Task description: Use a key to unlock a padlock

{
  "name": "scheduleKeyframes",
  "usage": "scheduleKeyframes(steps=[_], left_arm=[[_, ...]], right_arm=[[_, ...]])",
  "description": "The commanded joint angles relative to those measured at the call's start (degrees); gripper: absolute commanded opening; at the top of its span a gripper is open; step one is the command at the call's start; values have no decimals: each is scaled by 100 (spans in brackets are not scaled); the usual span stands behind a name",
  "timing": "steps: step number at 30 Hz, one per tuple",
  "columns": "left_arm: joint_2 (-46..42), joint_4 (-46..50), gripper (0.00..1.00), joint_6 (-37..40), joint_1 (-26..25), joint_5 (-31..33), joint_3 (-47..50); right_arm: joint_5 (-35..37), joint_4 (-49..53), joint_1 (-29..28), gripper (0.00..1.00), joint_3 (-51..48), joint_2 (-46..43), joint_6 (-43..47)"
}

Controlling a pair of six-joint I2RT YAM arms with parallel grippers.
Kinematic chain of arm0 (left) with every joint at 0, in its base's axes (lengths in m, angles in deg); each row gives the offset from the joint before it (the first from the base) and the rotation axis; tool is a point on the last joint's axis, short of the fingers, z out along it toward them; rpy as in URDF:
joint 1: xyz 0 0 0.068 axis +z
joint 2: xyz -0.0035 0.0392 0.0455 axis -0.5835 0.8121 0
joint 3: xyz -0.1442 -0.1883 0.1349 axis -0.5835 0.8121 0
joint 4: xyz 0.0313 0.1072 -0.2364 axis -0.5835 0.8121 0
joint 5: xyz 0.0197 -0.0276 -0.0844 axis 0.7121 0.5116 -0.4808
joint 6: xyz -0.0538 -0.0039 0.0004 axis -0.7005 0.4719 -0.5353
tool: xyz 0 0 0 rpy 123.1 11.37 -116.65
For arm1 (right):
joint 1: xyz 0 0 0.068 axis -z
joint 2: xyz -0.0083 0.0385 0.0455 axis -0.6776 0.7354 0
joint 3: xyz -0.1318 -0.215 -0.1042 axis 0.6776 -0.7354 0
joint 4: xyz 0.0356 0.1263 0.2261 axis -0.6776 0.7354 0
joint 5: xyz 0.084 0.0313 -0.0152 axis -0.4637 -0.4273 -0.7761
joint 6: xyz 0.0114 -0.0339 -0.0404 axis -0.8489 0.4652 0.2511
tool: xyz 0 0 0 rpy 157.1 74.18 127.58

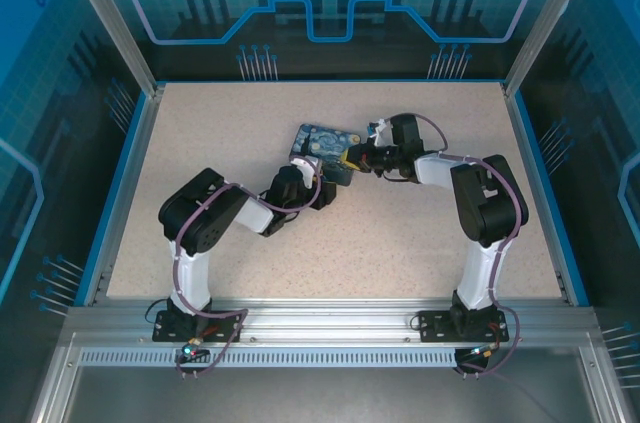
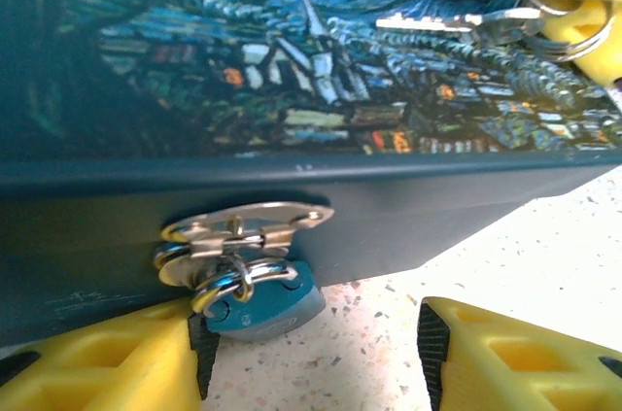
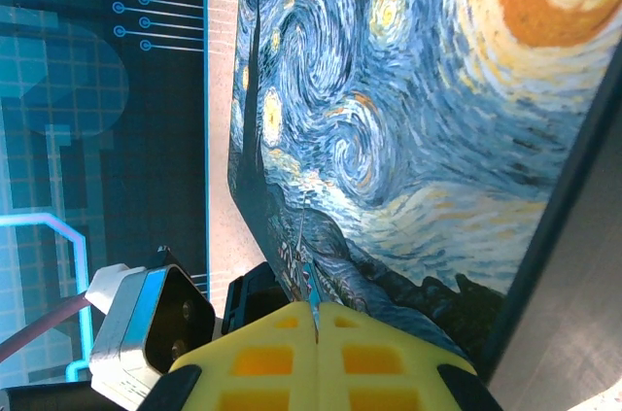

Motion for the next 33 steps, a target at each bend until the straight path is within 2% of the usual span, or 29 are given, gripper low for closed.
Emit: scheduleKeyframes(steps=[1, 8, 13, 23, 27, 33], left_arm=[[48, -463, 58, -475, -15, -400, -10], [157, -1167, 59, -1331, 259, -719, 71], [219, -1327, 59, -1617, 333, -824, 89], [385, -1202, 58, -1667, 369, -858, 53], [386, -597, 58, -1329, 369, -738, -130], [498, -992, 58, -1474, 366, -982, -177]], right_arm=[[229, 520, -75, 0, -10, 273, 169], [238, 553, -76, 0, -15, 292, 185], [233, 538, -76, 0, 12, 339, 179], [208, 461, -68, 0, -71, 370, 156], [205, 453, -70, 0, -67, 370, 164], [221, 476, -66, 0, -58, 374, 166]])
